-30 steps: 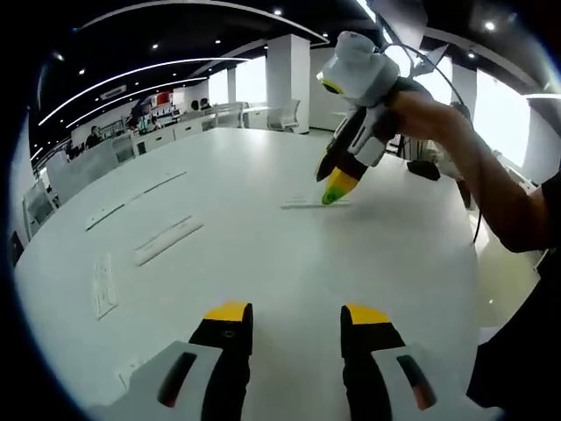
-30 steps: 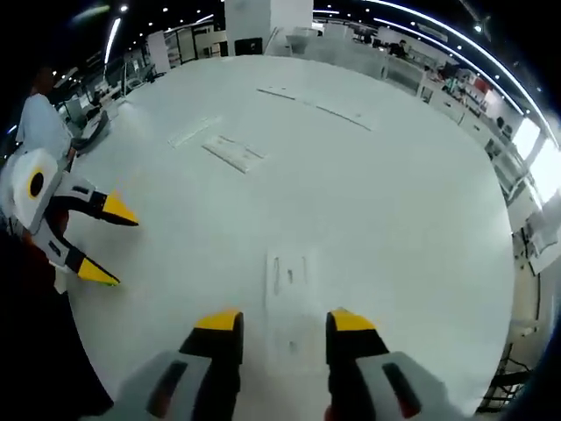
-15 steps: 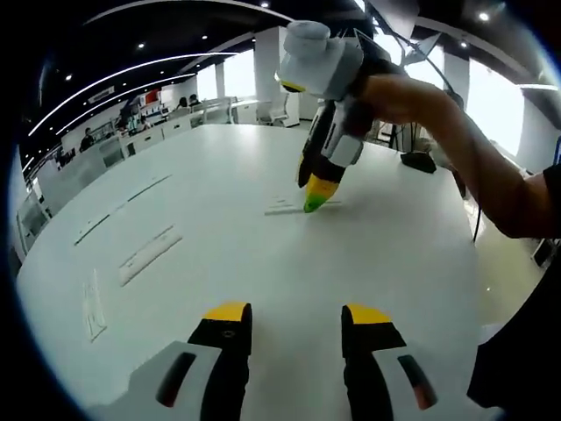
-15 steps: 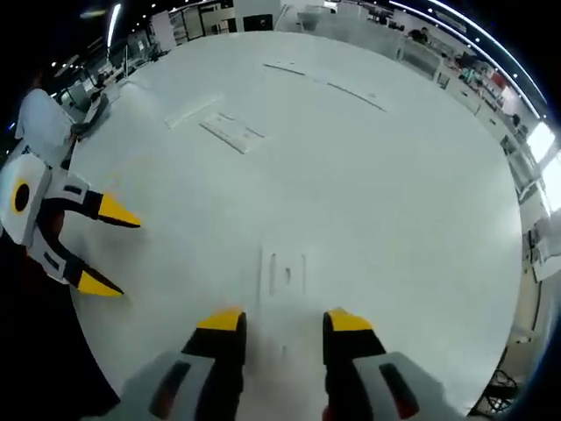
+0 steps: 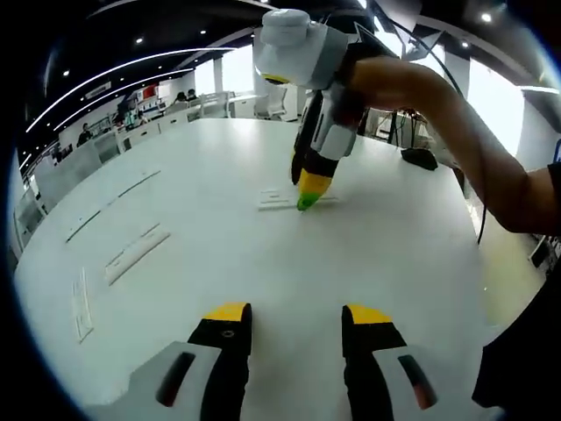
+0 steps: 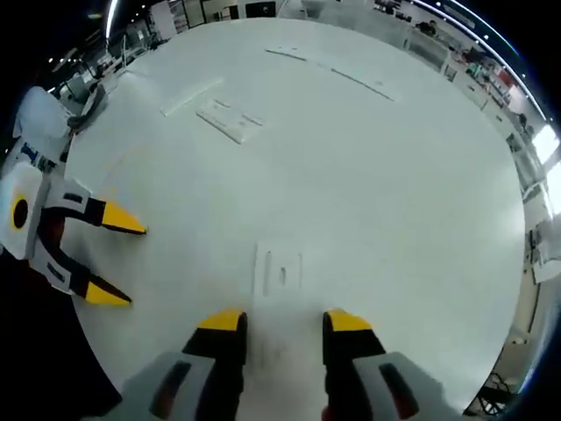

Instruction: Locate the socket holder cover, grip the socket holder cover, clip it into the socket holder slot.

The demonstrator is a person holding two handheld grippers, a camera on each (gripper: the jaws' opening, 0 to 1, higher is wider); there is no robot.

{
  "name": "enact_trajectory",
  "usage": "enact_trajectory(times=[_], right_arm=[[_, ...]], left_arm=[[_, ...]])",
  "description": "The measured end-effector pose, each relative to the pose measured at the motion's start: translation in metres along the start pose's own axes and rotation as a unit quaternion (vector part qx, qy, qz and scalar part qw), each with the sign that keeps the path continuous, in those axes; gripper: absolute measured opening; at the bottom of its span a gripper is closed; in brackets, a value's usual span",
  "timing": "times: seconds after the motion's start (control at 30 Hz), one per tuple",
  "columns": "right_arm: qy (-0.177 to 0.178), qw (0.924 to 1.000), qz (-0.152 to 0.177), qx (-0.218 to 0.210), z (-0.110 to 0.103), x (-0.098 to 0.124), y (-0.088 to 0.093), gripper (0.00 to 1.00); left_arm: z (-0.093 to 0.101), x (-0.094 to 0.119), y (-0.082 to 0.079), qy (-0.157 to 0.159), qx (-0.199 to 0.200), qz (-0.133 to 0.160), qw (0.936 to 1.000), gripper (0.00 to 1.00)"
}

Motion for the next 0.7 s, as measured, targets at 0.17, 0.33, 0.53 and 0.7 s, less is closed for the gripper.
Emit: enact_trajectory(times=[0.17,0.33,0.53,0.7], right_arm=[[-0.002,0.9999,-0.009,0.01,-0.0031,-0.0002,-0.0038,0.36],[0.006,0.9994,-0.023,0.024,-0.0044,-0.0013,-0.0052,0.34],[0.006,0.9993,-0.027,0.027,-0.0065,-0.0007,-0.0042,0.34],[0.005,0.9991,-0.027,0.033,-0.0075,-0.001,-0.0035,0.34]], left_arm=[[0.0036,-0.0006,-0.0034,0.002,-0.001,0.0,1.0,0.42],[0.0047,-0.0005,-0.0051,0.001,0.0,0.001,1.0,0.42],[0.0055,-0.0023,-0.0051,0.003,-0.002,0.003,1.0,0.42],[0.0064,-0.0058,-0.0054,0.006,-0.004,0.005,1.0,0.42]])
Point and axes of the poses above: the point that each gripper's makers call its tool centre point, and the gripper's own axes: x roughly backward along the fingers, z roughly to its right, y roughly out of its underside, the point moved 6 cm from there along x, roughly backward along the fingers, and after that the axes turned 8 degrees about y, right-handed, at the moved point
